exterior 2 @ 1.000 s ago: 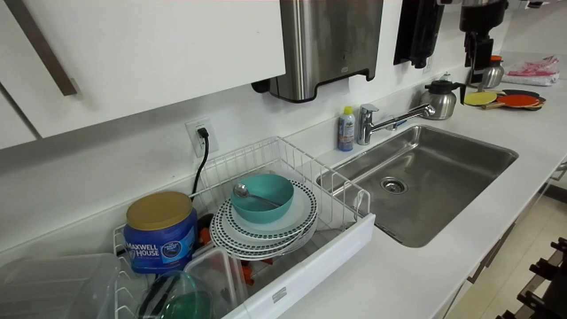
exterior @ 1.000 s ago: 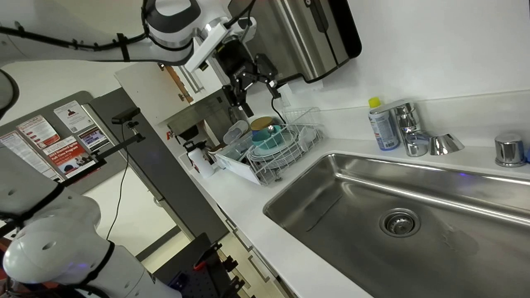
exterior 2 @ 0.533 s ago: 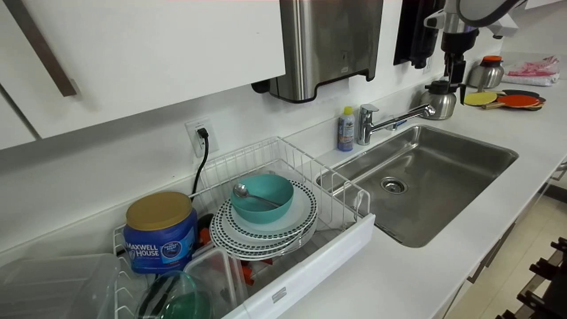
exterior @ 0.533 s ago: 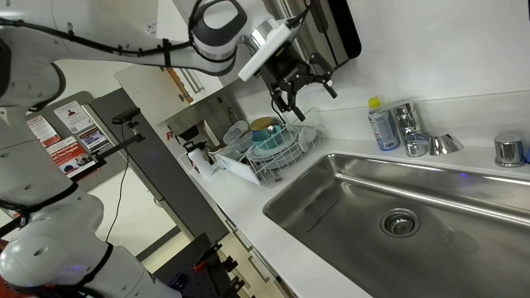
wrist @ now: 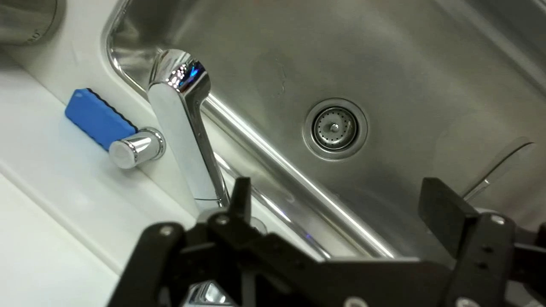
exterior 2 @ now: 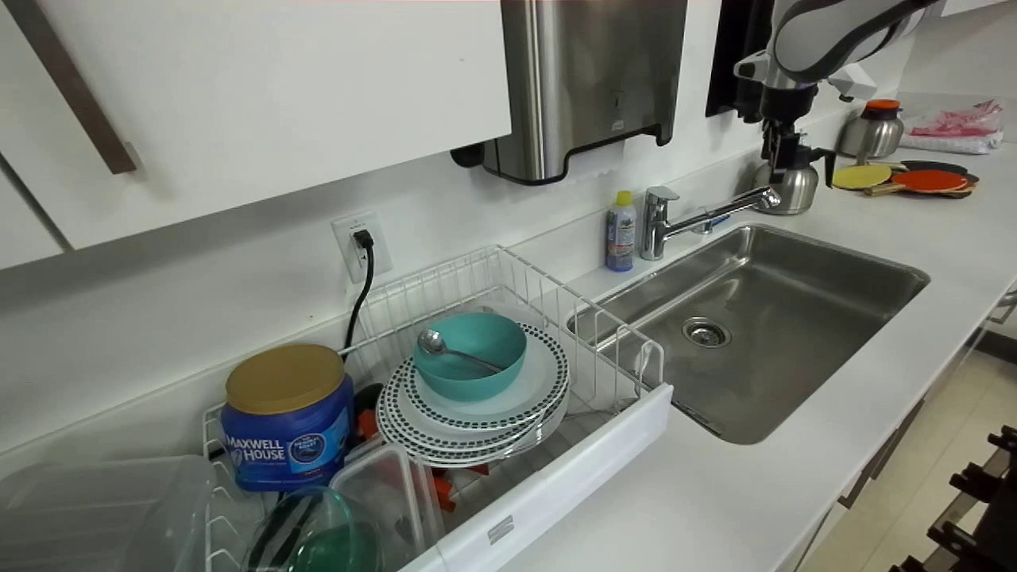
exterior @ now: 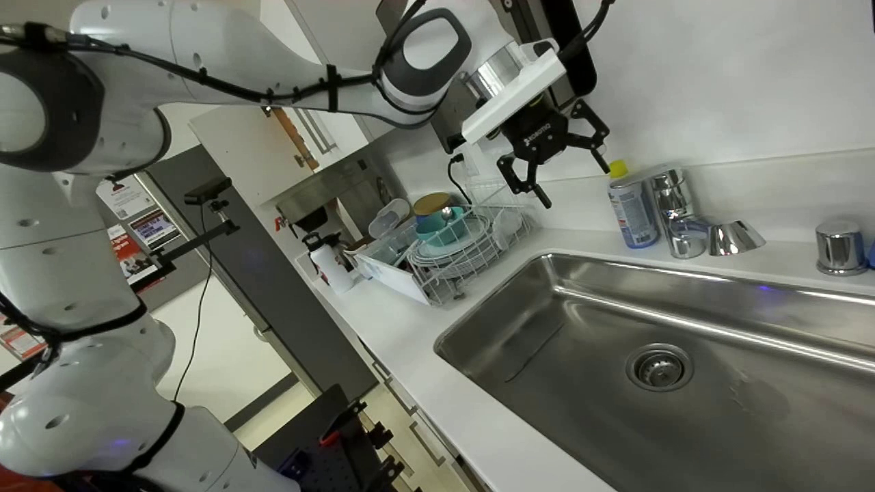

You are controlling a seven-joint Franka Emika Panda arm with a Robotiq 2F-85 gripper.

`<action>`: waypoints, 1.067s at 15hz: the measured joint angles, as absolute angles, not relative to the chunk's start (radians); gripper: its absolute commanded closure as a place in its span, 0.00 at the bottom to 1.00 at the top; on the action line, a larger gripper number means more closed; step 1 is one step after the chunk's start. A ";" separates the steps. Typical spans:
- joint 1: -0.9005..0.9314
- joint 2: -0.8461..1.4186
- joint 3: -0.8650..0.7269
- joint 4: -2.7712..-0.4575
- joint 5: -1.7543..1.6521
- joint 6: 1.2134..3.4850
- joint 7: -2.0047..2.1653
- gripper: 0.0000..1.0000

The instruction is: Move the faucet to the center

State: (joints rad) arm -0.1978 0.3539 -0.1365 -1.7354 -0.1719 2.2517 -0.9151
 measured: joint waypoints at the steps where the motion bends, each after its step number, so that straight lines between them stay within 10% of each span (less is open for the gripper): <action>1: -0.198 0.355 -0.136 -1.733 -0.172 2.252 -0.915 0.00; 16: -0.341 0.641 -0.094 -1.369 -0.114 2.100 -1.158 0.00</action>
State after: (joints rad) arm -0.3408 0.6415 -0.0937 -1.3688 -0.1142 2.0997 -1.1578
